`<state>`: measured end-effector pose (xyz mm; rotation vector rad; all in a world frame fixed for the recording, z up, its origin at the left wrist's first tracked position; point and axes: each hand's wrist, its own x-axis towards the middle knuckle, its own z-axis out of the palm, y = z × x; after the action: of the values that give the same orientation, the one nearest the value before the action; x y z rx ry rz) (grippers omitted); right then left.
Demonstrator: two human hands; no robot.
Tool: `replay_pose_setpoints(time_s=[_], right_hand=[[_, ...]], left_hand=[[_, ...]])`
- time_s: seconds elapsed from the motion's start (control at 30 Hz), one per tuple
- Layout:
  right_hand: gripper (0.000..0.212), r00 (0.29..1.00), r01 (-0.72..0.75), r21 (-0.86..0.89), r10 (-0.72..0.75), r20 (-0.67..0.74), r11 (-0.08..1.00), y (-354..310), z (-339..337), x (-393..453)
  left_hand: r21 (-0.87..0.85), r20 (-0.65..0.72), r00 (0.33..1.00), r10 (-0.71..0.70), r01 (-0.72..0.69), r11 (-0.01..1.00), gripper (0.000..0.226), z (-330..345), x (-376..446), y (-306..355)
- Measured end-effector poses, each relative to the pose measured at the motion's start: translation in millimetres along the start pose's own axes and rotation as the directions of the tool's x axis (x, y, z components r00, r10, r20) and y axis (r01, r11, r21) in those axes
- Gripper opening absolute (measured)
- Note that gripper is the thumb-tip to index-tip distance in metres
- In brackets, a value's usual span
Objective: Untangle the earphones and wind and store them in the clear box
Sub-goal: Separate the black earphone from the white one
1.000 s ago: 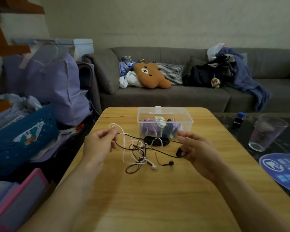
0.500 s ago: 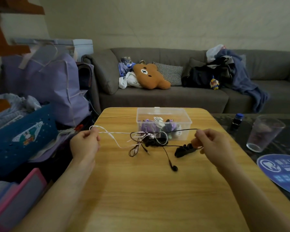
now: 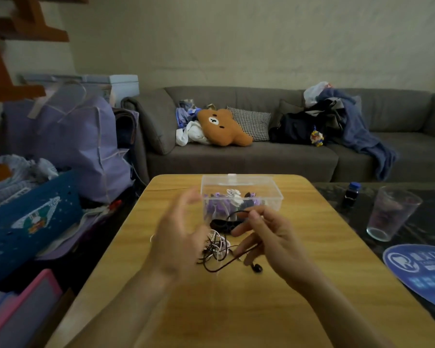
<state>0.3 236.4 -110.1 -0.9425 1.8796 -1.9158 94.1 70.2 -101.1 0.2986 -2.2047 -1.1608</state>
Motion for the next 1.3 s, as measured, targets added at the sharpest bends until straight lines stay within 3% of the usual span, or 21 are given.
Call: replay_pose_setpoints(time_s=[0.07, 0.13, 0.17, 0.23, 0.33, 0.5, 0.6, 0.67, 0.77, 0.9, 1.03, 1.13, 1.3], right_hand=[[0.026, 0.999, 0.033, -0.029, -0.033, 0.024, 0.999, 2, 6, -2], [0.026, 0.997, 0.075, -0.053, -0.075, -0.009, 0.996, 1, 9, -3], [0.026, 0.995, 0.090, -0.049, -0.092, -0.045, 0.995, 0, 8, -3], [0.027, 0.985, 0.089, -0.037, -0.094, -0.145, 0.995, -2, 2, -3], [0.028, 0.955, 0.057, -0.036, -0.065, -0.289, 0.998, -5, -7, -2], [0.027, 0.924, 0.026, 0.048, -0.006, -0.382, 0.999, -5, -21, 4], [0.024, 0.889, 0.036, -0.127, -0.090, -0.450, 0.991, -6, -34, 5], [0.023, 0.882, 0.017, -0.356, -0.182, -0.436, 0.934, -3, -40, 5], [0.018, 0.903, -0.083, -0.510, -0.152, -0.402, 0.856, 8, -43, 7], [0.017, 0.884, -0.137, -0.545, -0.147, -0.444, 0.827, 13, -44, 10], [0.020, 0.845, -0.131, -0.590, -0.222, -0.487, 0.797, 8, -53, 9], [0.019, 0.837, -0.112, -0.608, -0.255, -0.484, 0.786, 8, -61, 7], [0.015, 0.771, -0.113, -0.668, -0.360, -0.526, 0.735, 16, -68, 7]], left_hand=[[-0.053, 0.358, 0.932, 0.053, -0.037, 0.998, 0.053, 18, -13, 3], [0.024, 0.449, 0.892, 0.048, -0.066, 0.998, 0.022, 29, -17, -7], [0.083, 0.447, 0.894, 0.027, -0.071, 0.994, 0.010, 29, -15, -11], [0.186, 0.404, 0.915, 0.004, -0.087, 0.979, 0.021, 23, -8, -19], [0.224, 0.370, 0.929, 0.018, -0.108, 0.969, 0.016, 8, 2, -23], [0.443, 0.281, 0.958, -0.051, -0.083, 0.893, 0.022, -2, 9, -35], [0.532, 0.243, 0.960, -0.140, -0.011, 0.847, 0.023, -9, 13, -43], [0.522, 0.204, 0.963, -0.174, 0.043, 0.852, 0.020, -15, 16, -47], [0.522, 0.094, 0.984, -0.150, 0.080, 0.849, 0.016, -20, 17, -49], [0.451, 0.012, 0.996, -0.090, 0.075, 0.889, 0.016, -20, 17, -49], [0.624, 0.011, 0.997, -0.077, 0.053, 0.780, 0.012, -24, 23, -54], [0.618, -0.018, 0.997, -0.076, 0.071, 0.783, 0.015, -29, 22, -54], [0.529, 0.118, 0.979, -0.167, 0.080, 0.845, 0.011, -31, 17, -61]])
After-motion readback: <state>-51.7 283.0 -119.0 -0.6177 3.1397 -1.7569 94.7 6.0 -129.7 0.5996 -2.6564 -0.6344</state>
